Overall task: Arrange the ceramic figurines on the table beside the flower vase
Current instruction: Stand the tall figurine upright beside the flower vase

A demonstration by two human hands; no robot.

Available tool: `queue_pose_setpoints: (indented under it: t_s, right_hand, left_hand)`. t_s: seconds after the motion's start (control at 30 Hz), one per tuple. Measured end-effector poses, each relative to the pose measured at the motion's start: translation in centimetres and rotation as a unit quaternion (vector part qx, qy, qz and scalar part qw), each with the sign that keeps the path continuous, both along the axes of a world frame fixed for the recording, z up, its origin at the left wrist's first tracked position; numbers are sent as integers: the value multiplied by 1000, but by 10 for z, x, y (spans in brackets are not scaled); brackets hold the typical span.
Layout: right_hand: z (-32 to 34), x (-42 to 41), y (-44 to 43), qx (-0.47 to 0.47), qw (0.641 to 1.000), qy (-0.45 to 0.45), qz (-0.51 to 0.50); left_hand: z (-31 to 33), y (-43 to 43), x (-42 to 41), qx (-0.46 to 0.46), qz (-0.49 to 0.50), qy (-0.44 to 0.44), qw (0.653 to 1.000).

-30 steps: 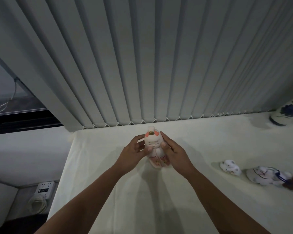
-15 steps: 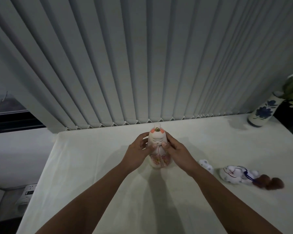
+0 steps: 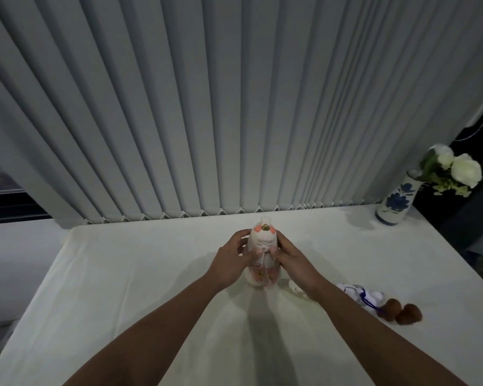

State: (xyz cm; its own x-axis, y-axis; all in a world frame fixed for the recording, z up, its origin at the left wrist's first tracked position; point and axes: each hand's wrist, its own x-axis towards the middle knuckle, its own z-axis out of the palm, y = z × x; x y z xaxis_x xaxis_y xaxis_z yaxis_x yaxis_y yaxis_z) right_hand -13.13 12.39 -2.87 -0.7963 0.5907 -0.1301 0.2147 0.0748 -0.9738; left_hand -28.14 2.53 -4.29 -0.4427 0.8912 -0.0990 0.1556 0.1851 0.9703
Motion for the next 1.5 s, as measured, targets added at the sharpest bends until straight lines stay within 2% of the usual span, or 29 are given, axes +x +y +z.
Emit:
queue_pose_setpoints:
  t_s: [0.3, 0.57, 0.67, 0.83, 0.97, 1.3, 1.5]
  right_hand:
    - [-14, 15, 16, -44, 999, 16, -10]
    - [-7, 19, 20, -92, 995, -16, -19]
    - [-10, 26, 24, -67, 997, -29, -16]
    - [-15, 33, 34, 25, 998, -58, -8]
    - [-21, 39, 44, 91, 991, -102, 0]
    - [-19, 49, 43, 164, 977, -135, 15]
    - [-20, 34, 33, 181, 974, -139, 8]
  left_hand:
    - [-4, 12, 20, -15, -2, 64, 998]
    - [-7, 16, 24, -51, 12, 109, 993]
    - [-9, 18, 25, -58, 10, 102, 993]
    - [-6, 21, 28, -69, -2, 73, 995]
    - [-7, 17, 31, -80, -3, 90, 993]
    - [-22, 7, 30, -106, -54, 123, 985]
    - [-17, 6, 7, -95, -97, 98, 986]
